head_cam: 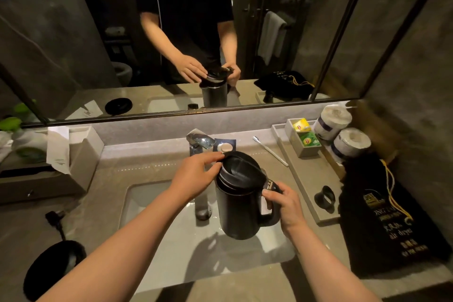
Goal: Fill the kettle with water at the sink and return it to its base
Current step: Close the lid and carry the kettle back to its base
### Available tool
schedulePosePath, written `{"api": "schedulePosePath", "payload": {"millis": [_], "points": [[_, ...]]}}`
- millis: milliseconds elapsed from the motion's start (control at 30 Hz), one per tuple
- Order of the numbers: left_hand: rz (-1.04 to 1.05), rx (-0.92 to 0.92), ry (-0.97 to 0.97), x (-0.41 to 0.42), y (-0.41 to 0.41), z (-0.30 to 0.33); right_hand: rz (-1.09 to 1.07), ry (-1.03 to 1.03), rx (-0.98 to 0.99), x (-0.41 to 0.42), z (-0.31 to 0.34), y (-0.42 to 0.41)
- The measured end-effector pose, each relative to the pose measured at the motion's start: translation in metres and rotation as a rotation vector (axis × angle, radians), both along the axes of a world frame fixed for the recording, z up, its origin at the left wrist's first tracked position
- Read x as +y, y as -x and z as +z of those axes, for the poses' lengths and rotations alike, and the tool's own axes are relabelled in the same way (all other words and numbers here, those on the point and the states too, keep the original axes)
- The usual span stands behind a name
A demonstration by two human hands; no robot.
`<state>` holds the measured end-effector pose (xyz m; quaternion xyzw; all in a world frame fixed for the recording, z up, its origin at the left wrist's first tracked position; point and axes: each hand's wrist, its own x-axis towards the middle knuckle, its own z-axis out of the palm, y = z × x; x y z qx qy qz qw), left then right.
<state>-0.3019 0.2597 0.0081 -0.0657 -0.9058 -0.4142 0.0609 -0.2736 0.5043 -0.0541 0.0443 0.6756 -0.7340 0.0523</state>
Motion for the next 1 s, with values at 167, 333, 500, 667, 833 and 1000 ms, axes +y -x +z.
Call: {"api": "schedulePosePath", "payload": {"millis": [167,333,500,667,833,1000], "points": [[0.012,0.133,0.085,0.005,-0.010,0.012,-0.020,0.013,0.099,0.000,0.026,0.000],[0.036,0.252,-0.010,0.003,-0.025,0.024,-0.037,0.068,0.176,-0.005,0.047,-0.001],[0.073,0.199,-0.071,-0.005,-0.042,0.031,-0.011,0.082,0.202,-0.016,0.058,-0.008],[0.204,0.117,-0.382,-0.016,-0.062,0.037,0.043,0.114,0.226,-0.035,0.070,-0.011],[0.298,-0.052,-0.768,-0.041,-0.087,0.033,0.144,0.127,0.248,-0.062,0.078,-0.009],[0.345,-0.007,-0.823,-0.078,-0.116,0.038,0.340,0.139,0.254,-0.107,0.084,-0.016]]}}
